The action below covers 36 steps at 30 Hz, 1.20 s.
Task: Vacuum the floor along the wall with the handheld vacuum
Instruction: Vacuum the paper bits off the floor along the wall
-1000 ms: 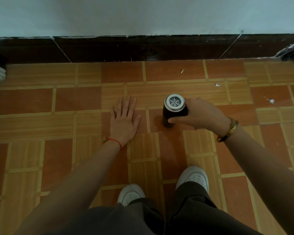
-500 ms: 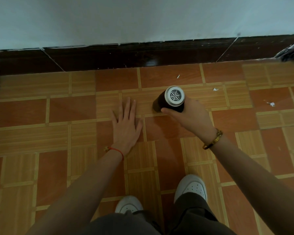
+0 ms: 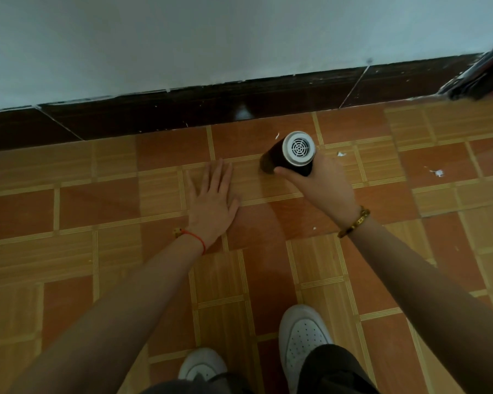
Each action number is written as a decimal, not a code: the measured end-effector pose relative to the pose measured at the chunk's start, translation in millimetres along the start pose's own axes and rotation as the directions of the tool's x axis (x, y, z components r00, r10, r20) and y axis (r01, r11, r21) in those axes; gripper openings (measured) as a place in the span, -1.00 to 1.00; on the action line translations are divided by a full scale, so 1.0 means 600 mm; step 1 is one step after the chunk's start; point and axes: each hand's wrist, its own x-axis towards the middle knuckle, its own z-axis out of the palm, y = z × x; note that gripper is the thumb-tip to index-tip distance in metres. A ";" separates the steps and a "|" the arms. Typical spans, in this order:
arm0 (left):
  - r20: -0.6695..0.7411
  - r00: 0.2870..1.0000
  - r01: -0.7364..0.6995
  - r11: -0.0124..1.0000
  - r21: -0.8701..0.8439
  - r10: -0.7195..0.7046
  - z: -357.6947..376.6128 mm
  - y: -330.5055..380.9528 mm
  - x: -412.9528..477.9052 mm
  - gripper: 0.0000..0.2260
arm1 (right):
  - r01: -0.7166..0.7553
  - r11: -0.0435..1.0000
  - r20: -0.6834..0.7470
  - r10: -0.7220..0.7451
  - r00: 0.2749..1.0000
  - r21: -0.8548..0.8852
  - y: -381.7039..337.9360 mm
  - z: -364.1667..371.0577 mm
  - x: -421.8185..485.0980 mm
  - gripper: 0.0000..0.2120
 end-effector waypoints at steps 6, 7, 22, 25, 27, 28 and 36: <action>0.130 0.989 0.061 0.997 0.042 -0.066 -0.005 0.015 0.006 -0.26 | -0.037 0.999 -0.111 0.040 0.993 0.031 0.012 -0.014 0.038 -0.39; 0.153 0.985 0.069 0.997 0.034 -0.073 -0.006 0.017 0.007 -0.25 | -0.032 0.999 -0.134 0.035 0.990 0.027 0.013 -0.015 0.043 -0.38; 0.271 0.961 0.067 0.998 -0.013 -0.061 -0.007 0.013 0.016 -0.22 | -0.054 0.998 -0.182 0.057 0.982 0.022 0.015 -0.017 0.075 -0.29; 0.276 0.959 0.073 0.997 -0.007 -0.068 -0.010 0.015 0.016 -0.22 | -0.039 0.999 -0.112 0.042 0.993 0.032 0.022 -0.023 0.061 -0.30; 0.283 0.956 0.076 0.997 -0.004 -0.072 -0.011 0.015 0.017 -0.22 | -0.045 0.999 -0.066 0.047 0.997 0.028 0.023 -0.023 0.048 -0.33; 0.286 0.955 0.076 0.997 -0.002 -0.072 -0.011 0.015 0.017 -0.21 | -0.051 0.998 -0.061 0.052 0.997 0.032 0.024 -0.023 0.042 -0.34; 0.070 0.997 -0.028 0.998 -0.063 0.032 0.001 0.049 -0.011 -0.29 | -0.105 0.993 -0.052 0.107 0.993 0.047 0.051 -0.042 -0.008 -0.39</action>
